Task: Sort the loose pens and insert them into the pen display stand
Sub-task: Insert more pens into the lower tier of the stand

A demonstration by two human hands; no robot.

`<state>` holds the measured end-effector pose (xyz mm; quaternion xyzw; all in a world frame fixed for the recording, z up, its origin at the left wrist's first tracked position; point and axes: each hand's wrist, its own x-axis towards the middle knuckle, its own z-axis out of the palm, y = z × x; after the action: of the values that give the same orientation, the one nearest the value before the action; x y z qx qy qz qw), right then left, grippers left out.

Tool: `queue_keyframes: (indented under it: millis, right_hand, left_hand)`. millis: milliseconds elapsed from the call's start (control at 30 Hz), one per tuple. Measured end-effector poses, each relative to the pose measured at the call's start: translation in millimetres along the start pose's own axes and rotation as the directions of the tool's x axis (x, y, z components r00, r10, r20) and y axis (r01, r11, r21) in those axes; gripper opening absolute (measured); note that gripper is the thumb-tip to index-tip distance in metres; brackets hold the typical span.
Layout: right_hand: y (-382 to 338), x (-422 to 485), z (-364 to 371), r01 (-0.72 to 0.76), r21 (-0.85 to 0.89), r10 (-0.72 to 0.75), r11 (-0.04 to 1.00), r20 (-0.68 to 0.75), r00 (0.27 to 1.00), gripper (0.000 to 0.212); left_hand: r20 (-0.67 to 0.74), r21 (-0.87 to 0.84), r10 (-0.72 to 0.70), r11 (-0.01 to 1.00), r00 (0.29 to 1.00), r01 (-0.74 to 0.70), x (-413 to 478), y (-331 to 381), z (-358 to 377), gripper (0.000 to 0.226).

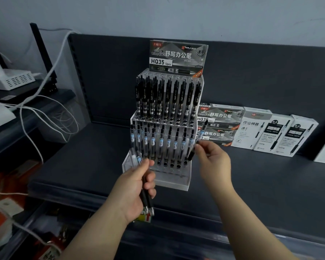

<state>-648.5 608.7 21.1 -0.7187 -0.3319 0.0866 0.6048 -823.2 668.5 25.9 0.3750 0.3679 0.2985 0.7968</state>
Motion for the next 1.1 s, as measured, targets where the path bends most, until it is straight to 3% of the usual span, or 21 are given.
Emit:
queue_keyframes:
  millis: [233, 433, 633, 800, 867, 967, 1100]
  right_hand:
    - [12.3, -4.6, 14.0, 0.039, -0.253, -0.011, 0.967, 0.112, 0.994, 0.024]
    - [18.4, -7.2, 14.8, 0.133, -0.386, -0.091, 0.913, 0.125, 0.988, 0.022]
    - [21.7, -9.3, 16.9, 0.093, -0.386, -0.067, 0.918, 0.08, 0.995, 0.021]
    - [-0.9, -28.3, 20.6, 0.08, -0.2, -0.091, 0.976, -0.043, 0.995, 0.009]
    - [-18.8, -40.4, 28.7, 0.108, -0.137, -0.092, 0.985, 0.119, 0.989, 0.015]
    - [-37.0, -55.0, 48.6, 0.041, -0.026, -0.026, 0.999, 0.419, 0.908, 0.008]
    - [-41.2, -54.3, 67.4, -0.028, 0.033, 0.01, 0.999, 0.46, 0.888, 0.008]
  left_hand:
    - [0.014, -0.057, 0.008, 0.998, 1.0, -0.008, -0.8, 2.3, -3.9, 0.016]
    - [0.025, -0.037, 0.01, 0.999, 1.0, -0.009, 1.6, 3.5, -6.9, 0.015]
    - [0.012, -0.005, 0.02, 1.0, 1.0, -0.02, 6.1, 7.5, -9.1, 0.016]
    - [0.041, -0.021, 0.04, 0.999, 0.998, -0.039, 10.1, 12.4, -11.1, 0.02]
    - [0.062, -0.002, 0.057, 0.998, 0.996, -0.057, 12.5, 13.8, -12.4, 0.021]
    - [0.101, -0.007, 0.049, 0.999, 0.994, -0.049, 14.8, 17.1, -13.7, 0.024]
    - [0.142, -0.034, 0.056, 0.998, 0.988, -0.051, 18.0, 25.1, -22.2, 0.022]
